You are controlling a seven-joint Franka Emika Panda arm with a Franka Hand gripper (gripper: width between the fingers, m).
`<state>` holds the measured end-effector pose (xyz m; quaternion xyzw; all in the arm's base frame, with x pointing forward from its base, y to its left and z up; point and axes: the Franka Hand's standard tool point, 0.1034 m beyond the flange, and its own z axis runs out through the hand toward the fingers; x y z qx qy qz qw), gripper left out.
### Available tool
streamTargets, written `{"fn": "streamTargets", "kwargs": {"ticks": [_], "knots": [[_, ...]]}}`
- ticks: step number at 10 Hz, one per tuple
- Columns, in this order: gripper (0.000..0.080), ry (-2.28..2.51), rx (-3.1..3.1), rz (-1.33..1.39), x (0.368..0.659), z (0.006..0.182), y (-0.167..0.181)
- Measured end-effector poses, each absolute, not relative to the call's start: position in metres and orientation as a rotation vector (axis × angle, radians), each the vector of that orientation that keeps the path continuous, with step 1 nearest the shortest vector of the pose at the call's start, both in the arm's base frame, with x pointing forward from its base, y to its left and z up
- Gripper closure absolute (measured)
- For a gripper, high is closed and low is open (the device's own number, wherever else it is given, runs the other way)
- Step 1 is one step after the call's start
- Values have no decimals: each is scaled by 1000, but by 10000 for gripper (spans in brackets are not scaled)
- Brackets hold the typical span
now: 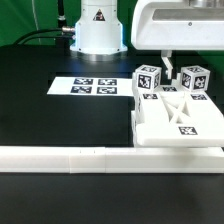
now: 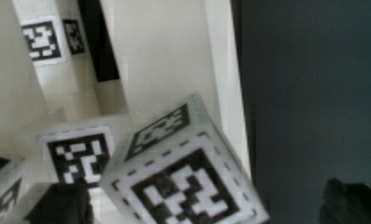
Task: Assemble chair
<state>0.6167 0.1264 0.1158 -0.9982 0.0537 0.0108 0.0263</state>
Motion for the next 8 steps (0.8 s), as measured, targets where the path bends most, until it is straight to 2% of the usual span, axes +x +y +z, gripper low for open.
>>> {"fn": "streamTargets", "kwargs": {"ticks": [3,4,5,6,7,8], "knots": [[151,-86,-3087,16,614,110,123],[265,-115,-3086,8,614,109,124],[265,-110,-3086,8,614,109,124],[465,-106,-3086,9,614,109,124],[517,-69,-3087,10,614,109,124],[517,-72,-3087,10,614,109,124]]}}
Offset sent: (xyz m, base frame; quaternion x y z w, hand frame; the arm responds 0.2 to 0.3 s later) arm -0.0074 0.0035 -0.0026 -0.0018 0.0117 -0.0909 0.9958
